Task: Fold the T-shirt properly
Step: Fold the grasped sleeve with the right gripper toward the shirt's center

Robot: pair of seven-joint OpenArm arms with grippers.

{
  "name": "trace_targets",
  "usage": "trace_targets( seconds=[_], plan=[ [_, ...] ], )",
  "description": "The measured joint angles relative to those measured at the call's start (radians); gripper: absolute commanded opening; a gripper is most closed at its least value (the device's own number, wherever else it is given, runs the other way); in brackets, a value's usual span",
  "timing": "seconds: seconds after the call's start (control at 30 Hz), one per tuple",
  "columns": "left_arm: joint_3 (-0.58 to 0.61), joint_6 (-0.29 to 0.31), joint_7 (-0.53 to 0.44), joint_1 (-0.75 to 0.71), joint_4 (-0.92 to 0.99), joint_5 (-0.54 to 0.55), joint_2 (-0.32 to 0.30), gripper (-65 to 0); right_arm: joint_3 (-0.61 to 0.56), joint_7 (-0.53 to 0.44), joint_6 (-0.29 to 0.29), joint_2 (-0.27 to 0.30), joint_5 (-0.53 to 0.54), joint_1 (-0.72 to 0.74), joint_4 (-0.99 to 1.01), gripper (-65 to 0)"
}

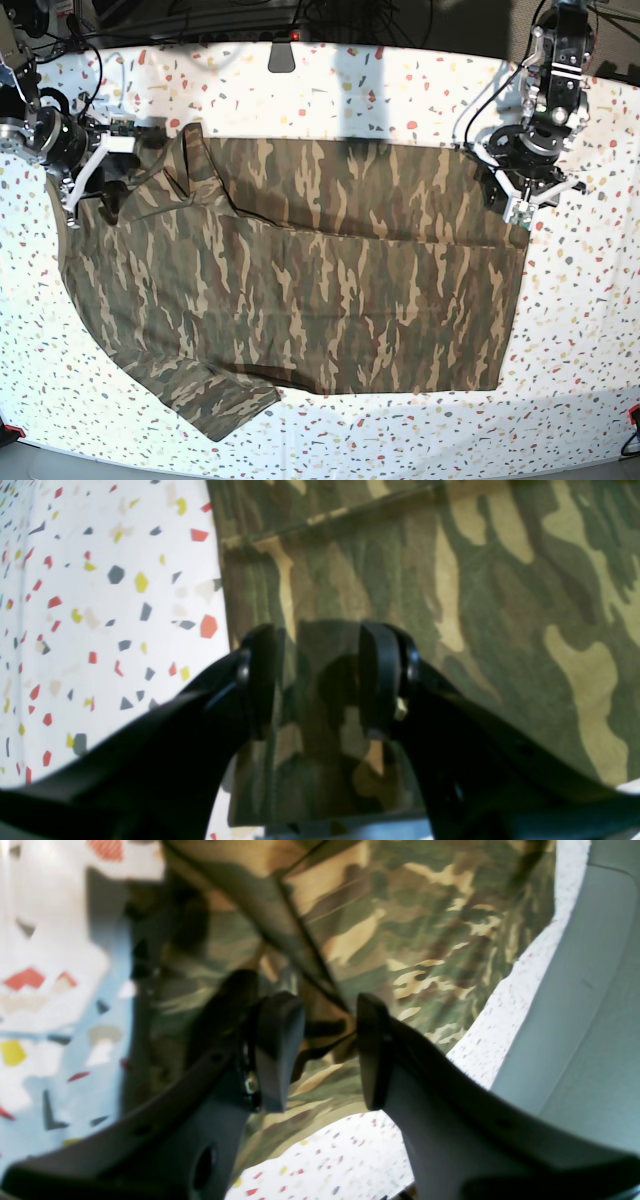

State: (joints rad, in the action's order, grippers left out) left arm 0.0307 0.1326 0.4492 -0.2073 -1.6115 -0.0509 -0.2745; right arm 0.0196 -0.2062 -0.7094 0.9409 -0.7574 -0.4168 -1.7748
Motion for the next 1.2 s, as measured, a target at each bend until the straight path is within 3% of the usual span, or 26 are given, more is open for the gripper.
trace_targets(
  seconds=[0.27,0.4,0.57,0.77,0.9,1.03,1.2],
  plan=[
    [0.000,0.000,0.000,0.000,0.000,0.000,0.000,-38.8,-0.006,-0.040,0.001,-0.038,-0.008,-0.002,0.000,-42.5],
    [0.000,0.001,0.000,0.000,0.000,0.000,0.000,-38.8,-0.069,-0.039,0.001,-0.051,-0.009,0.041,0.013,-42.5],
    [0.000,-0.002,0.023,0.000,0.001,0.000,0.000,-38.8,-0.197,0.071,-0.003,-0.051,-0.004,0.135,0.050,-42.5],
    [0.000,-0.002,0.023,0.000,0.001,0.000,0.000,-38.8,-0.262,0.075,-0.005,-0.053,0.009,0.200,0.050,-42.5],
    [0.000,0.001,0.023,0.000,0.001,0.000,0.001,-38.8,-0.262,0.091,0.000,-0.052,0.086,0.246,0.056,-42.6],
    [-0.001,-0.002,0.023,0.000,0.001,0.000,0.000,-38.8,-0.262,0.096,0.001,-0.052,0.106,0.275,0.085,-50.0],
    [-0.001,0.000,0.023,0.000,0.001,0.000,0.000,-38.8,-0.263,0.131,0.014,-0.066,0.113,0.286,0.142,-50.4]
  ],
)
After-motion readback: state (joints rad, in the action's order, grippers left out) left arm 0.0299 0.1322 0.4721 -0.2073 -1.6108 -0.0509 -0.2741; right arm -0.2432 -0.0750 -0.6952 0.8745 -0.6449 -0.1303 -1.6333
